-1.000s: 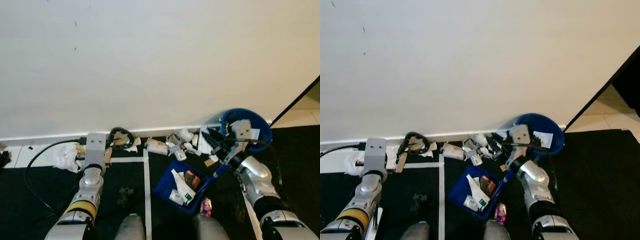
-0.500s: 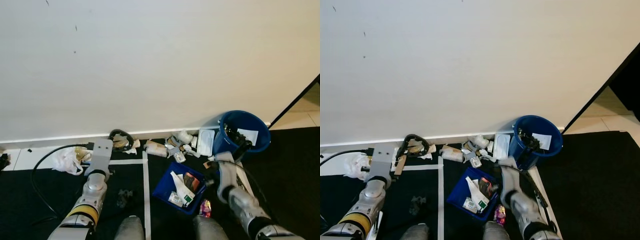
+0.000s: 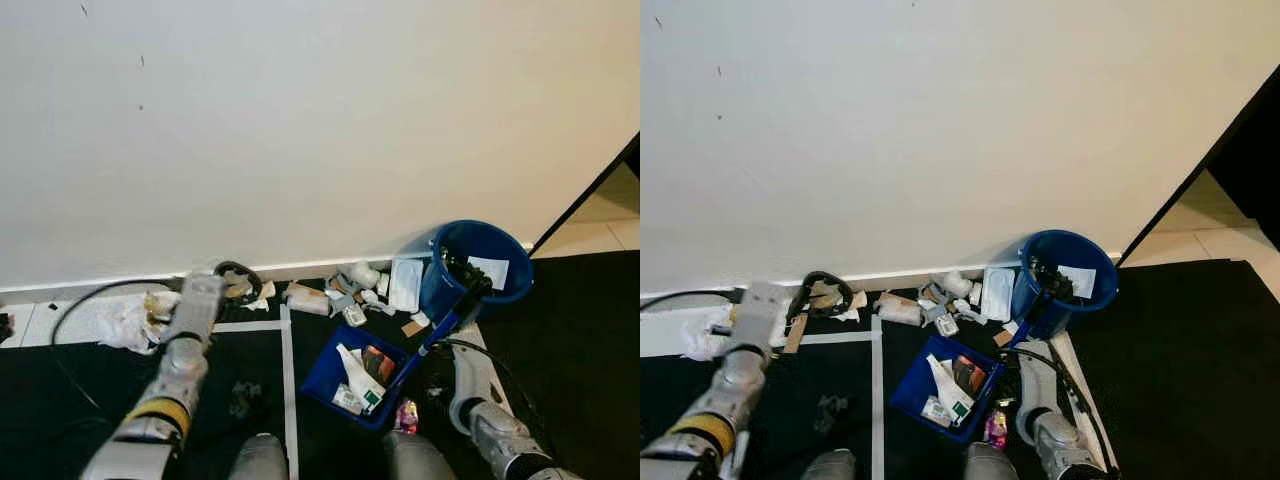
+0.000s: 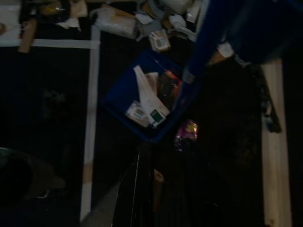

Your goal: Sweep floor

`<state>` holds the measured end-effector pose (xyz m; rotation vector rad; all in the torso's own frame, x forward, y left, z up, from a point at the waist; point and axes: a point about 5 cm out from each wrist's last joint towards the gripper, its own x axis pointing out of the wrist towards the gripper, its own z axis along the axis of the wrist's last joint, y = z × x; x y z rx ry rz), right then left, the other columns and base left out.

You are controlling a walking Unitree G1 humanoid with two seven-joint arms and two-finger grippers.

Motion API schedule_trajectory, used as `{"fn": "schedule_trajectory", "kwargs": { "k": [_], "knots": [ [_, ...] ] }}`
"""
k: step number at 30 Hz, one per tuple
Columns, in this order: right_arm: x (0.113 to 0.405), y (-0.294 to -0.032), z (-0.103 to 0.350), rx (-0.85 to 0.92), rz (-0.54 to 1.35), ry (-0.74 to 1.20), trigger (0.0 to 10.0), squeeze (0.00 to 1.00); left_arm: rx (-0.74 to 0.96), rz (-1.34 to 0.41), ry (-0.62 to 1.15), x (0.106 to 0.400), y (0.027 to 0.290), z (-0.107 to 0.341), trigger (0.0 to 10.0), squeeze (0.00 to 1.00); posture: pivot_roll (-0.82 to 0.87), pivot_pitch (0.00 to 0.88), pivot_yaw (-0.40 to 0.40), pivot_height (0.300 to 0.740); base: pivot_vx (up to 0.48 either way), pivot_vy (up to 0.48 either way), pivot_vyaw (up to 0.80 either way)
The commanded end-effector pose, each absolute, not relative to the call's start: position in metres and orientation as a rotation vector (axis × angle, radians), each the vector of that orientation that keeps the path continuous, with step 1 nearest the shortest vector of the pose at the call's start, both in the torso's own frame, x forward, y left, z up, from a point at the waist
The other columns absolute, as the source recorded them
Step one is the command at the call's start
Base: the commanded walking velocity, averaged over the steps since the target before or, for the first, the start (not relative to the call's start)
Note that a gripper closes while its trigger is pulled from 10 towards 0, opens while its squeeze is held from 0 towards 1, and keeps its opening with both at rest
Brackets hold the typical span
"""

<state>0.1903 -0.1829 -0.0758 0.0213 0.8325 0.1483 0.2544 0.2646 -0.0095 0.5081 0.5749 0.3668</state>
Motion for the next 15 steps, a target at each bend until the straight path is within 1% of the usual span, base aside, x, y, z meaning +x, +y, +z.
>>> {"fn": "schedule_trajectory", "kwargs": {
  "k": [1,3,4,6,9,10,11,13,14,15],
  "knots": [
    [0.186,-0.184,-0.079,0.016,0.141,0.86,10.0,0.0,0.526,0.44,0.621,0.241,0.284,-0.013,10.0,0.0,0.14,0.024,-0.056,0.74,0.0,0.0,0.0],
    [0.187,-0.185,-0.078,0.014,0.14,0.852,10.0,0.0,0.34,0.42,0.451,0.26,0.271,0.003,10.0,0.0,0.14,0.027,-0.057,0.74,0.0,0.0,0.0],
    [0.188,-0.185,-0.077,0.015,0.141,0.848,10.0,0.0,0.29,0.406,0.39,0.266,0.267,0.01,10.0,0.0,0.14,0.027,-0.057,0.74,0.0,0.0,0.0],
    [0.188,-0.185,-0.077,0.015,0.141,0.848,10.0,0.0,0.29,0.406,0.39,0.266,0.267,0.01,10.0,0.0,0.14,0.027,-0.057,0.74,0.0,0.0,0.0],
    [0.19,-0.184,-0.076,0.017,0.149,0.837,10.0,0.0,0.21,0.386,0.277,0.276,0.255,0.022,10.0,0.0,0.13,0.029,-0.057,0.74,0.0,0.0,0.0],
    [0.19,-0.184,-0.076,0.017,0.149,0.837,10.0,0.0,0.21,0.386,0.277,0.276,0.255,0.022,10.0,0.0,0.13,0.029,-0.057,0.74,0.0,0.0,0.0],
    [0.19,-0.184,-0.076,0.018,0.151,0.837,10.0,0.0,0.16,0.36,0.239,0.279,0.247,0.025,10.0,0.0,0.13,0.029,-0.057,0.74,0.0,0.0,0.0],
    [0.19,-0.184,-0.076,0.018,0.151,0.837,10.0,0.0,0.16,0.36,0.239,0.279,0.247,0.025,10.0,0.0,0.13,0.029,-0.057,0.74,0.0,0.0,0.0],
    [0.189,-0.183,-0.077,0.018,0.153,0.839,10.0,0.0,0.14,0.325,0.217,0.28,0.241,0.027,10.0,0.0,0.13,0.029,-0.058,0.74,0.0,0.0,0.0],
    [0.189,-0.183,-0.077,0.018,0.153,0.839,10.0,0.0,0.14,0.325,0.217,0.28,0.241,0.027,10.0,0.0,0.13,0.029,-0.058,0.74,0.0,0.0,0.0]
  ]
}}
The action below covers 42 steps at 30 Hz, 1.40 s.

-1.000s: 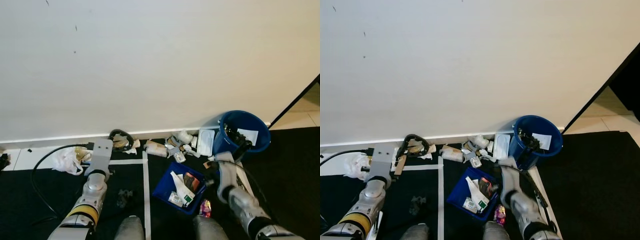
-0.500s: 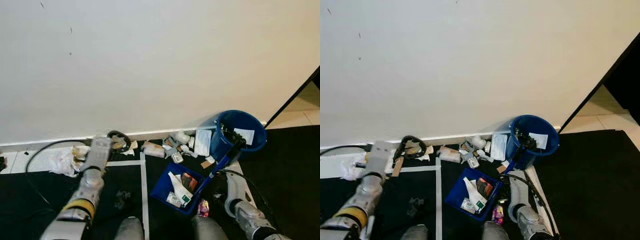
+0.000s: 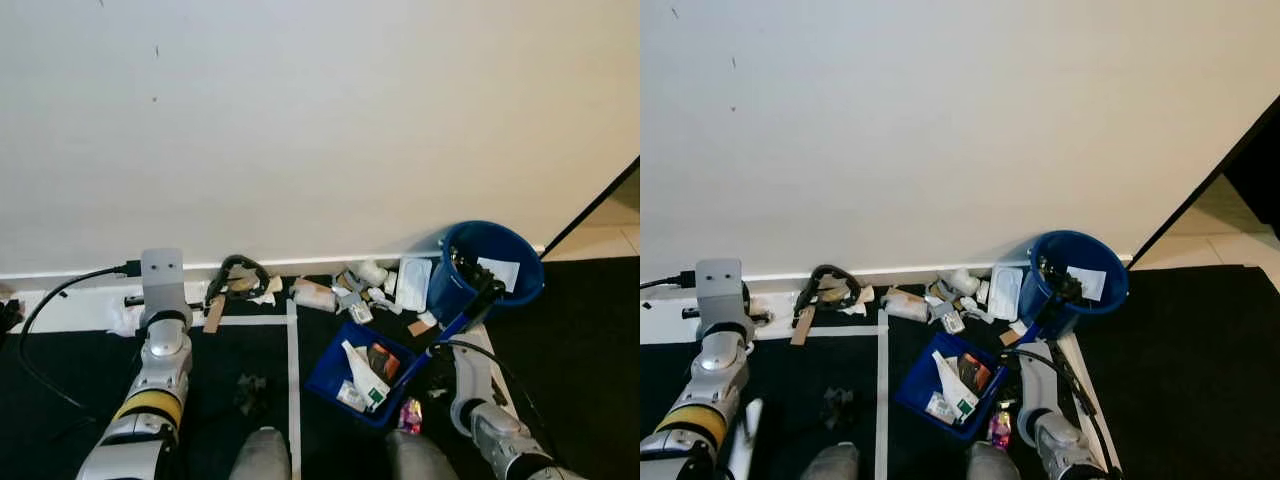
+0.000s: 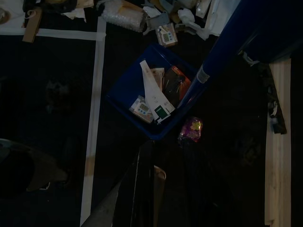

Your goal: Sweep floor

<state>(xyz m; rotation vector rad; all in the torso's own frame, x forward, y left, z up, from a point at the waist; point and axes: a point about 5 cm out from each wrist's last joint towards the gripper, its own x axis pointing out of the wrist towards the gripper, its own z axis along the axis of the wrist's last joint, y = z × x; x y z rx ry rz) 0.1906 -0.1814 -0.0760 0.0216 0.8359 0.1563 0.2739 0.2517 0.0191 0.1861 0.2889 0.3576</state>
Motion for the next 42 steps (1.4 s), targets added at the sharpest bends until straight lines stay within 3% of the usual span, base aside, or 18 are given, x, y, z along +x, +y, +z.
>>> {"fn": "schedule_trajectory", "kwargs": {
  "k": [1,9,26,42],
  "knots": [
    [0.188,-0.183,-0.077,0.019,0.154,0.841,10.0,0.0,0.122,0.283,0.186,0.281,0.236,0.029,10.0,0.0,0.13,0.029,-0.058,0.74,0.0,0.0,0.0],
    [0.183,-0.185,-0.079,0.025,0.158,0.841,10.0,0.0,0.073,0.15,0.007,0.292,0.219,0.058,10.0,0.0,0.12,0.025,-0.062,0.74,0.0,0.0,0.0],
    [0.184,-0.182,-0.078,0.044,0.168,0.821,10.0,0.0,0.182,-0.053,-0.053,0.306,0.202,0.083,10.0,0.0,0.12,0.031,-0.053,0.74,0.0,0.0,0.0],
    [0.185,-0.18,-0.077,0.034,0.172,0.806,10.0,0.0,0.224,0.234,-0.203,0.323,0.229,0.123,10.0,0.0,0.12,0.034,-0.053,0.74,0.0,0.0,0.0]
  ]
}}
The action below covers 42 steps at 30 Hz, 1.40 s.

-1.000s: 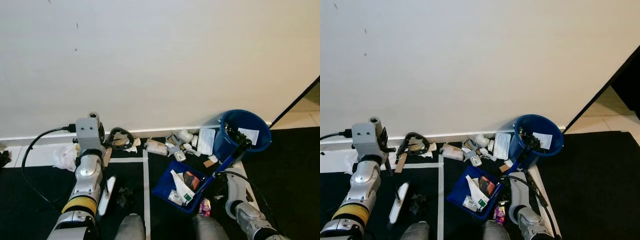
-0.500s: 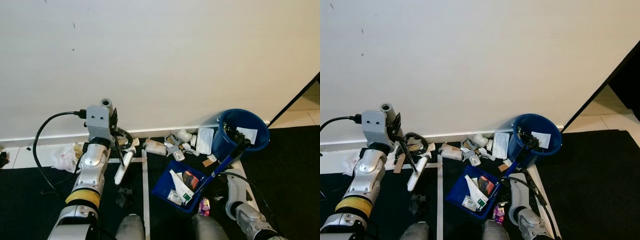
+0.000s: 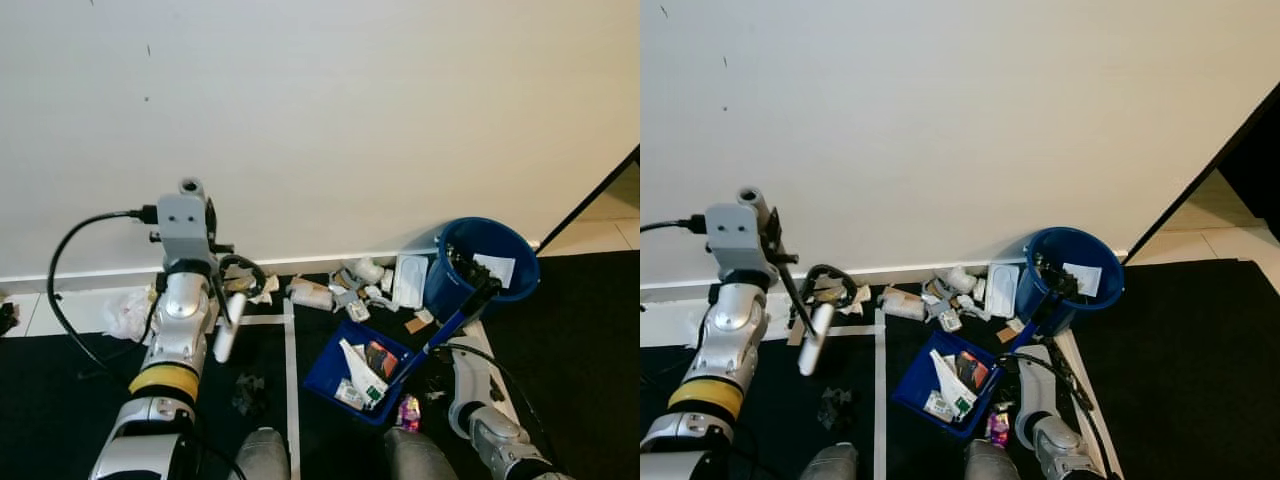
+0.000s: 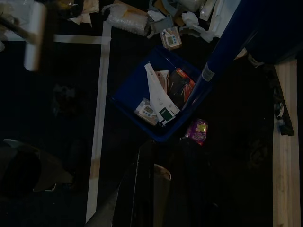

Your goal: Sweep floor

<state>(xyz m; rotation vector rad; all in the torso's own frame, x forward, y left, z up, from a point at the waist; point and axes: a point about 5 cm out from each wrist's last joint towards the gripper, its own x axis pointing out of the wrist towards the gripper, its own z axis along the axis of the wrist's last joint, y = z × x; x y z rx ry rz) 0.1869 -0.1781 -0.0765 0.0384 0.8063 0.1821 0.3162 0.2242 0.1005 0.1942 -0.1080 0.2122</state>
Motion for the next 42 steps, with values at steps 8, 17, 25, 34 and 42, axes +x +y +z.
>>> {"fn": "schedule_trajectory", "kwargs": {
  "k": [8,17,25,34,42],
  "knots": [
    [0.185,-0.182,-0.077,0.028,0.161,0.806,10.0,0.0,0.221,0.223,-0.283,0.343,0.224,0.152,10.0,0.0,0.11,0.032,-0.053,0.74,0.0,0.0,0.0],
    [0.186,-0.185,-0.076,0.022,0.144,0.796,10.0,0.0,0.264,0.224,-0.357,0.373,0.225,0.202,10.0,0.0,0.11,0.034,-0.051,0.74,0.0,0.0,0.0],
    [0.187,-0.186,-0.075,0.021,0.132,0.781,10.0,0.0,0.288,0.296,-0.518,0.378,0.229,0.246,10.0,0.0,0.1,0.041,-0.048,0.74,0.0,0.0,0.0],
    [0.187,-0.188,-0.074,0.021,0.125,0.772,10.0,0.0,0.25,0.342,-0.631,0.379,0.235,0.275,10.0,0.0,0.1,0.044,-0.053,0.74,0.0,0.0,0.0],
    [0.189,-0.188,-0.073,0.019,0.121,0.759,10.0,0.0,0.197,0.326,-0.703,0.379,0.23,0.289,10.0,0.0,0.1,0.046,-0.055,0.74,0.0,0.0,0.0]
  ]
}}
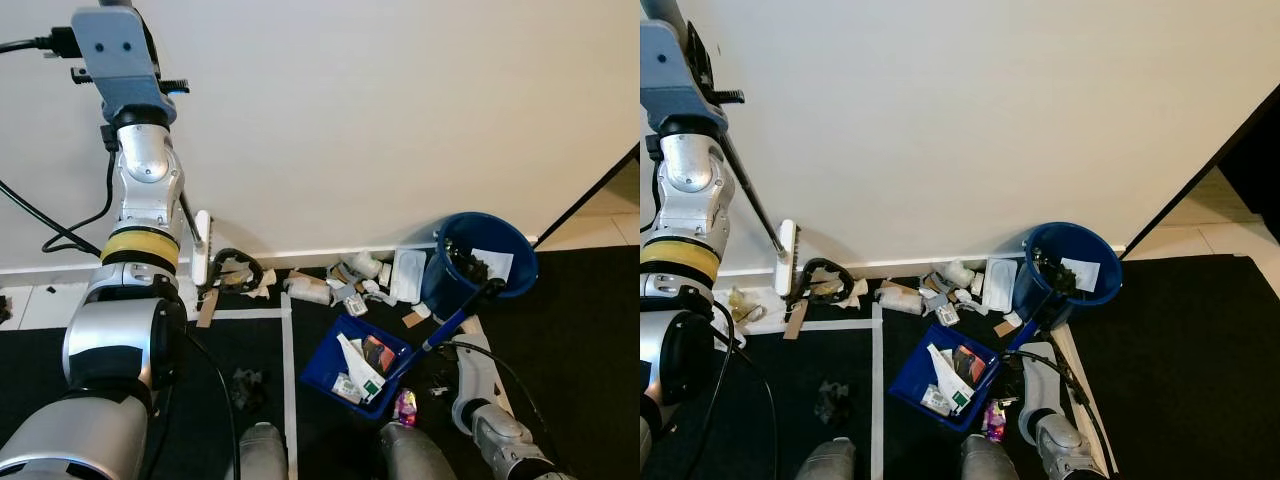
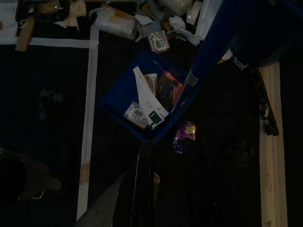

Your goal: Sweep floor

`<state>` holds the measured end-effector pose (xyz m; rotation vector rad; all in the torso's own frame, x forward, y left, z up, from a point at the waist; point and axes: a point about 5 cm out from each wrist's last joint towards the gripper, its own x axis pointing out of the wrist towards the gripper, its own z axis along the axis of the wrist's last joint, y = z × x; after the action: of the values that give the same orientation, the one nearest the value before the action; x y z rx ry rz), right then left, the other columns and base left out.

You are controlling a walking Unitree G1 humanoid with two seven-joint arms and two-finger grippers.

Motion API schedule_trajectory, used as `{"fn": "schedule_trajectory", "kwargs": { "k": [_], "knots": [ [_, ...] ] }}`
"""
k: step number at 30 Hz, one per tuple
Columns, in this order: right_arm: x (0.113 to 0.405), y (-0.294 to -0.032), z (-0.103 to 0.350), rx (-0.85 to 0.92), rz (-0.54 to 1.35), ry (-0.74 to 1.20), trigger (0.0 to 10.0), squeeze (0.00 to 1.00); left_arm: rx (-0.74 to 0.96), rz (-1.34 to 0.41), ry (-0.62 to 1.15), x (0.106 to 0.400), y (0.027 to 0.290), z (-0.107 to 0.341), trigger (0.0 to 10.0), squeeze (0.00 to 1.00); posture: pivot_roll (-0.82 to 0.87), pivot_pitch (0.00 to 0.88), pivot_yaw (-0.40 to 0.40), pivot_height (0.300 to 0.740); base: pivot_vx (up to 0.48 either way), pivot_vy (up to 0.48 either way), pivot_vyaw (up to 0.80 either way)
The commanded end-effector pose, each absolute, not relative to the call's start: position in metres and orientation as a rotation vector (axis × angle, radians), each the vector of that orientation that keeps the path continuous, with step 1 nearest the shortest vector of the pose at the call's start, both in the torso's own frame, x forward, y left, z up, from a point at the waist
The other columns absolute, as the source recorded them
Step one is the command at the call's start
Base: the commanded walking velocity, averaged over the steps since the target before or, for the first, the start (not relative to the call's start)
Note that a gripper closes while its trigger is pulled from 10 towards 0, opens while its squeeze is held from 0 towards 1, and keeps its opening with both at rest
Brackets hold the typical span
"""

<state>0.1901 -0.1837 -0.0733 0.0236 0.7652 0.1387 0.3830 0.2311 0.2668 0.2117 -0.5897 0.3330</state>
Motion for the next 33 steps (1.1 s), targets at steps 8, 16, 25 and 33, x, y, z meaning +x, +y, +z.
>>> {"fn": "schedule_trajectory", "kwargs": {
  "k": [8,16,25,33],
  "knots": [
    [0.189,-0.189,-0.073,0.016,0.118,0.752,10.0,0.0,0.195,0.351,-0.763,0.376,0.232,0.295,10.0,0.0,0.1,0.047,-0.055,0.74,0.0,0.0,0.0],
    [0.188,-0.188,-0.073,0.021,0.116,0.751,10.0,0.0,0.412,0.151,-0.545,0.385,0.222,0.258,10.0,0.0,0.1,0.047,-0.044,0.74,0.0,0.0,0.0],
    [0.182,-0.188,-0.076,0.022,0.119,0.768,10.0,0.0,0.5,0.092,-0.486,0.351,0.25,0.223,10.0,0.0,0.11,0.046,-0.05,0.74,0.0,0.0,0.0],
    [0.183,-0.185,-0.076,0.015,0.14,0.774,10.0,0.0,0.512,0.069,-0.275,0.325,0.262,0.167,10.0,0.0,0.13,0.037,-0.061,0.74,0.0,0.0,0.0]
  ]
}}
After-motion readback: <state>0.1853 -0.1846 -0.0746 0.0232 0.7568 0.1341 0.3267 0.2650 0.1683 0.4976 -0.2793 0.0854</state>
